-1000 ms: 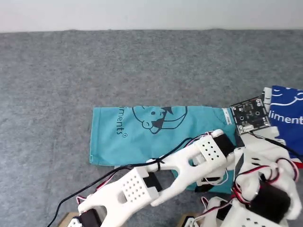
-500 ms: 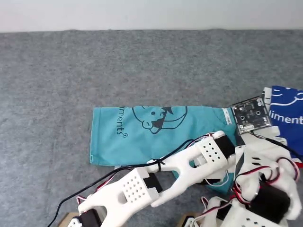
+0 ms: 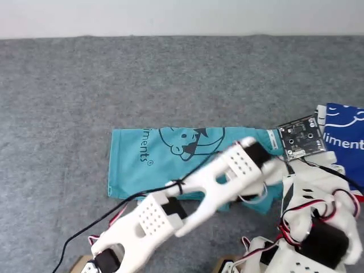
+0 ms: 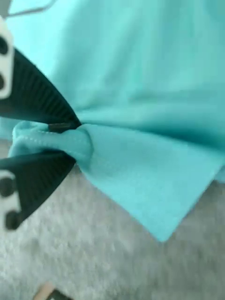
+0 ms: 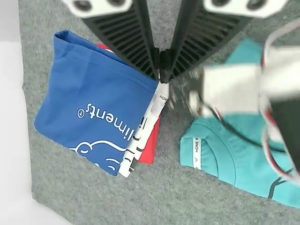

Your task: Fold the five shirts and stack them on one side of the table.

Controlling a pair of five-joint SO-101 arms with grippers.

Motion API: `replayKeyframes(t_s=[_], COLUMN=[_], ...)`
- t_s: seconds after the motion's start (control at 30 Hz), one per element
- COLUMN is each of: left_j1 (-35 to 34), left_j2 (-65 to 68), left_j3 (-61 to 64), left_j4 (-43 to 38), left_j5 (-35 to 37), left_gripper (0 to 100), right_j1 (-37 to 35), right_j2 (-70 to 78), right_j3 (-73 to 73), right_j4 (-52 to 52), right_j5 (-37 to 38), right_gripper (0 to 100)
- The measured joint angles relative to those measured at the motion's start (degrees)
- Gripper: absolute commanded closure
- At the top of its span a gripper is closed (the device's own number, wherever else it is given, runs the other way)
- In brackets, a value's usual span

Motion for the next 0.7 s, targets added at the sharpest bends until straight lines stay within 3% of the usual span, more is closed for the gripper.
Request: replayKeyframes(t_s=[0.6, 0.7], left_j1=[-8.1, -9.3], left_j2=[0.0, 0.0], left_j3=[-4.7, -8.0], left_j4=[-5.2, -5.2], left_j5=[2.2, 3.5], left_gripper=[98, 93], right_j1=[0.0, 0.0], right_j2=[0.1, 0.1], right_j3=[0.0, 0.0], right_j4=[-2.3, -2.3], right_j5=[0.0, 0.0], right_gripper=[99.0, 99.0])
